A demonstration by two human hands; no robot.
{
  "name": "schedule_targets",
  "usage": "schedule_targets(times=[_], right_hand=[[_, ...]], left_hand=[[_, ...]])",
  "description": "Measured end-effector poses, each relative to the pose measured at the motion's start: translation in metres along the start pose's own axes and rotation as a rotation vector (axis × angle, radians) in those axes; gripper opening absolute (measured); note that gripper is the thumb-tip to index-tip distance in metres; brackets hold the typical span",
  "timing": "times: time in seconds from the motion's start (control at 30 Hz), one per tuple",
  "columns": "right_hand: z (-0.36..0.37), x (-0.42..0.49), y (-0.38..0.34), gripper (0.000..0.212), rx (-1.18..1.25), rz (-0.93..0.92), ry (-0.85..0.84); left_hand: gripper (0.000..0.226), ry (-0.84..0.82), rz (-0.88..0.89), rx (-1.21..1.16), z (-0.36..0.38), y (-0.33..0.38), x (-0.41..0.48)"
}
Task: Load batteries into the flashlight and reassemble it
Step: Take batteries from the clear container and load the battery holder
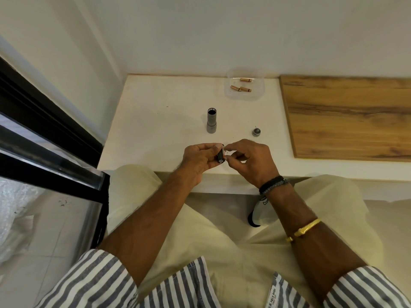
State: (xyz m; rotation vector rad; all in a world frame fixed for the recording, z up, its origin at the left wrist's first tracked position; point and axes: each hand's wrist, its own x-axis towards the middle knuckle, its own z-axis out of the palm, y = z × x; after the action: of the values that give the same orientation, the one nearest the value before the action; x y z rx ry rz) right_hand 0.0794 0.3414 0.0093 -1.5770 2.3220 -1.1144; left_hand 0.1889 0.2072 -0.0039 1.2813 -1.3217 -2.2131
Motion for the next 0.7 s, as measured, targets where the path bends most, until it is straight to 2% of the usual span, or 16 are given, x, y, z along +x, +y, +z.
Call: schedule_targets(times=[0.13,0.4,0.57,0.7], right_hand=[[0.002,-0.001,-0.001,0.016,-0.039,-0.011,0.013],[0.000,0.003,0.000,0.020,0.018,-0.051,0.072],[0.004,0.002,0.003,0.011,0.132,0.111,0.096],[0.004,0.003,0.012,0.010,0.356,0.346,0.229]], left_hand=[[0.024,0.014,-0.019,-0.045,0.003,0.001,-0.002],[0.027,0.011,-0.022,-0.143,0.003,0.000,-0.004],[0.024,-0.015,-0.005,-0.162,0.004,-0.003,-0.002],[0.029,0.001,-0.064,-0.245,0.004,-0.004,0.004]])
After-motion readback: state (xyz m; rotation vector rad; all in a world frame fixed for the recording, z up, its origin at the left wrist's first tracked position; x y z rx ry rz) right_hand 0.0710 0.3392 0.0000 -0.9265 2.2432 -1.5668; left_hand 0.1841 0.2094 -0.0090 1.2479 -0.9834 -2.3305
